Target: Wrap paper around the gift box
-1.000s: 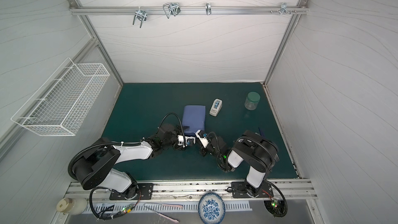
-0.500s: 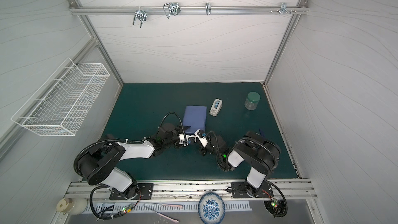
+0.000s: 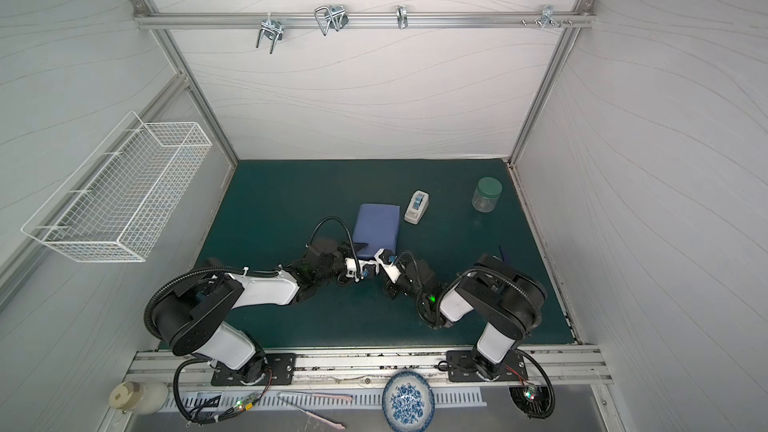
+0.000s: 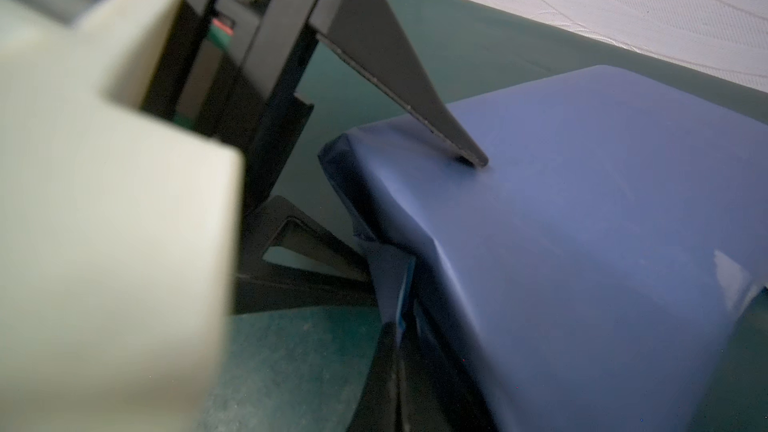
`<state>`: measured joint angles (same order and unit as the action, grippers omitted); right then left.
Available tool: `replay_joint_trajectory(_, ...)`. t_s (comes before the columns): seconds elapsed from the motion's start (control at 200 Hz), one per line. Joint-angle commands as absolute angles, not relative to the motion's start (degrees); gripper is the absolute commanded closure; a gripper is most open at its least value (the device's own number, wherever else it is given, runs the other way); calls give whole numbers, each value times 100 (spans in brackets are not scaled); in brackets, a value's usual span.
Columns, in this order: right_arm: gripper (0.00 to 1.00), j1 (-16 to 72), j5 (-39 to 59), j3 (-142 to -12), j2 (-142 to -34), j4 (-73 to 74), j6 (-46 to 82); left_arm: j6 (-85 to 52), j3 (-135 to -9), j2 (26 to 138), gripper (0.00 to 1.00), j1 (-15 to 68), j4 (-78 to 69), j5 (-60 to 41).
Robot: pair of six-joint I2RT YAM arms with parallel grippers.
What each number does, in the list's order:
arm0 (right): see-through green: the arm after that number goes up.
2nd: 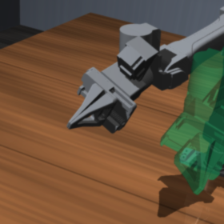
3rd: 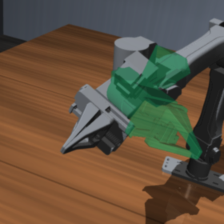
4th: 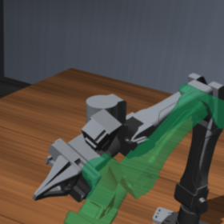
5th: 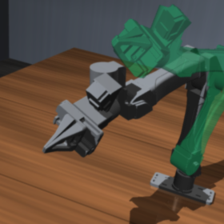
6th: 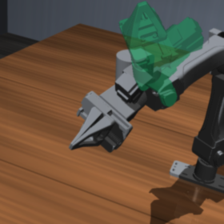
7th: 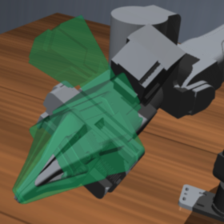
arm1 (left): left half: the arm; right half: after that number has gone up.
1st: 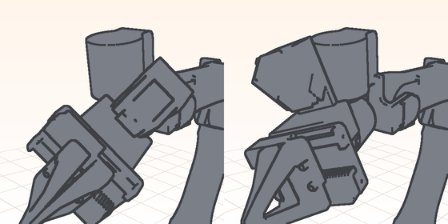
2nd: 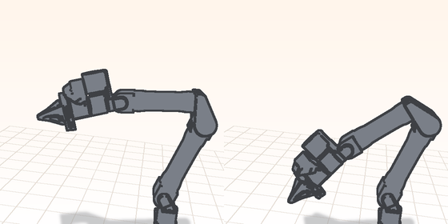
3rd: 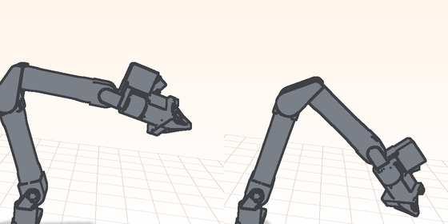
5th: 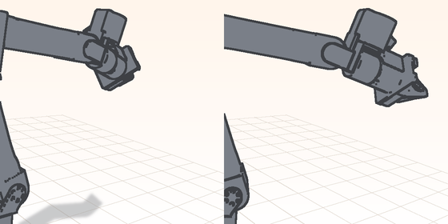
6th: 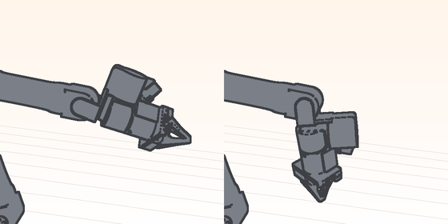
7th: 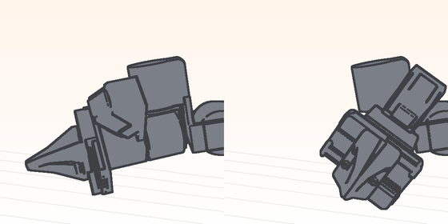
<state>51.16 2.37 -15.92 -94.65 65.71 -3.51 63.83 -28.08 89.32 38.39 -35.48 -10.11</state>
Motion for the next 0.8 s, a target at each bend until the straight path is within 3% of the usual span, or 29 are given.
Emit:
replay_joint_trajectory(0.0,99,5162,434,-1718,-9310,6749,-576,6319,-2865,9070,25,3811,-3469,-1078)
replay_joint_trajectory(0.535,98,5066,603,-1803,-9249,6793,-911,6301,-2921,9084,28,3814,-3268,-1151)
replay_joint_trajectory(0.795,89,5045,453,-1743,-9185,6717,-878,6310,-2936,9103,34,3814,-3226,-1191)
